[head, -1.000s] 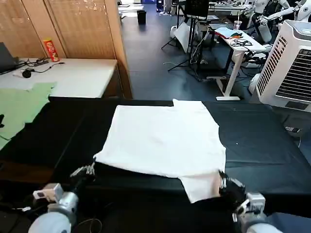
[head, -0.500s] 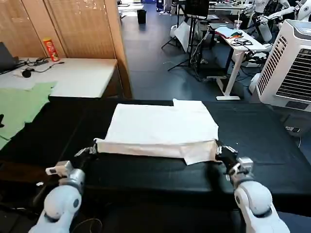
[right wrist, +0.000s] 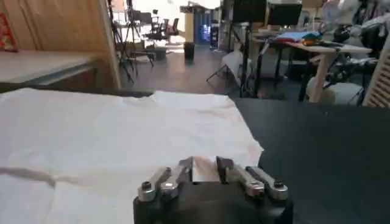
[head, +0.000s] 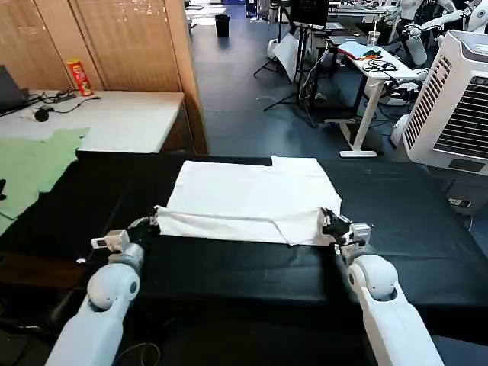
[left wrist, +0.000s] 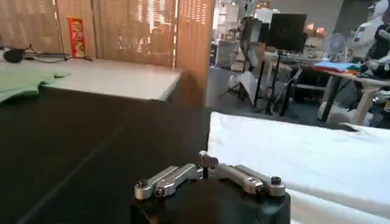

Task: Fold and organize the clothes.

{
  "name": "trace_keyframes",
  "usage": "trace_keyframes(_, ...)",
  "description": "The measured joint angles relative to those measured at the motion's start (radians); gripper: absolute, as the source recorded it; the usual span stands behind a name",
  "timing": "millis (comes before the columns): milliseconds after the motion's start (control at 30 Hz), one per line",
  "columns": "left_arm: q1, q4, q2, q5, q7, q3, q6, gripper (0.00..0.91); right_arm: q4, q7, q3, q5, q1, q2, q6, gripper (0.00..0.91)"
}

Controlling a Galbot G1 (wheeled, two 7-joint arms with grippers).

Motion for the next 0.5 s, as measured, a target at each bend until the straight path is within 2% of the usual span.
trace_keyframes(333,0.066,-0.042,-0.019,0.02,0.016,-0.016,-0.003,0.878,0.046,-0.013,0.061,-0.001,-0.126,0.01,0.026,0.878)
trace_keyframes(367,0.072,-0.045,-0.02,0.022,0.017,-0.017,-0.004,0.878,0.046,-0.014,0.063,0.0,-0.131,0.012,0.027,0.819)
trace_keyframes(433,0.089,-0.05,-0.024,0.021,0.024,-0.019,-0.004,0.878,0.042,-0.014,0.067,-0.001,-0.136,0.016,0.028,0.78)
trace_keyframes(467,0.097,-0.051,-0.025,0.018,0.027,-0.019,-0.004,0.878,0.039,-0.014,0.068,-0.001,-0.137,0.018,0.028,0.722)
trace_keyframes(500,0.104,-0.052,-0.027,0.016,0.032,-0.019,-0.004,0.878,0.036,-0.014,0.068,-0.001,-0.137,0.02,0.028,0.702)
